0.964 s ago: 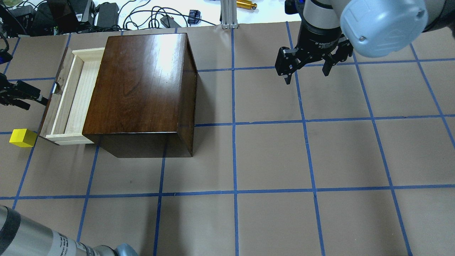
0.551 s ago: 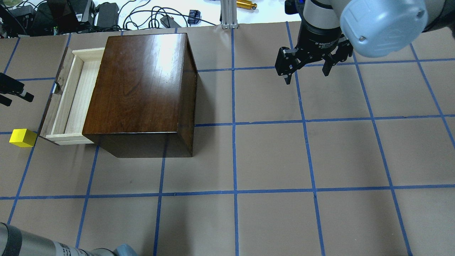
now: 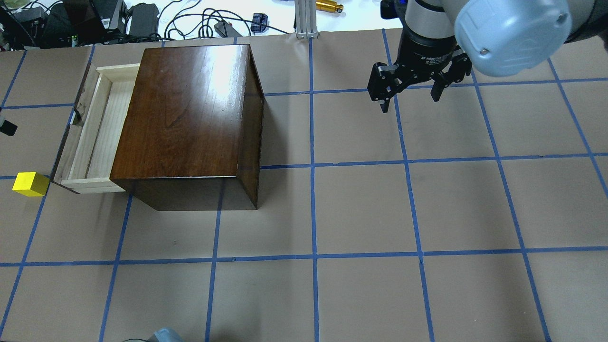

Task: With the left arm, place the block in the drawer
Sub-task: 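Release the handle and lift the left gripper above the drawer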

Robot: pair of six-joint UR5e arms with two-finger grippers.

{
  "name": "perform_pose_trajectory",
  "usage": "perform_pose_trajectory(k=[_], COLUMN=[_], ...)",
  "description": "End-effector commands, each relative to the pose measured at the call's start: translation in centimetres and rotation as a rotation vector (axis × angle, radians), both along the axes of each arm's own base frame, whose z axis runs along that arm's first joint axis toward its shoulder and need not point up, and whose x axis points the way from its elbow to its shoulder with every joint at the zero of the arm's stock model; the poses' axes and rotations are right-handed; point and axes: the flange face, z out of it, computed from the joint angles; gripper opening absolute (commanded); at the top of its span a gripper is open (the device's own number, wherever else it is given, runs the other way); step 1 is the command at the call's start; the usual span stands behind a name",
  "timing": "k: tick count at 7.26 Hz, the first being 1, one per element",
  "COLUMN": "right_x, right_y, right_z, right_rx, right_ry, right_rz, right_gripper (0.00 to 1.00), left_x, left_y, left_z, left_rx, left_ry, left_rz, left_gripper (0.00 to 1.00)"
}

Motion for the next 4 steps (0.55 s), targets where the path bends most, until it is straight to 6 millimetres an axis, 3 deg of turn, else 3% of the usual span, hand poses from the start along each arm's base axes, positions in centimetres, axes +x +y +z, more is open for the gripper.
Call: perform_pose_trajectory(k=[1, 2, 4], right_x=[0.0, 0.0, 0.0], right_y=[0.0, 0.0, 0.0], right_z=[0.0, 0.0, 0.0], right_rx=[0.0, 0.0, 0.0], right_ry=[0.0, 0.0, 0.0], right_rz=[0.0, -0.001, 0.0], right_gripper=[1.0, 1.0, 1.0], left_x=[-2.4, -3.4, -10.8], left_y=[3.7, 3.9, 1.6], left_z=[3.9, 4.5, 5.6], left_rx=[0.047, 0.042, 0.028], left_ry=[-0.063, -0.067, -0.093], left_rz=[0.016, 0.047, 0.04], left_gripper=[1.0, 1.0, 1.0])
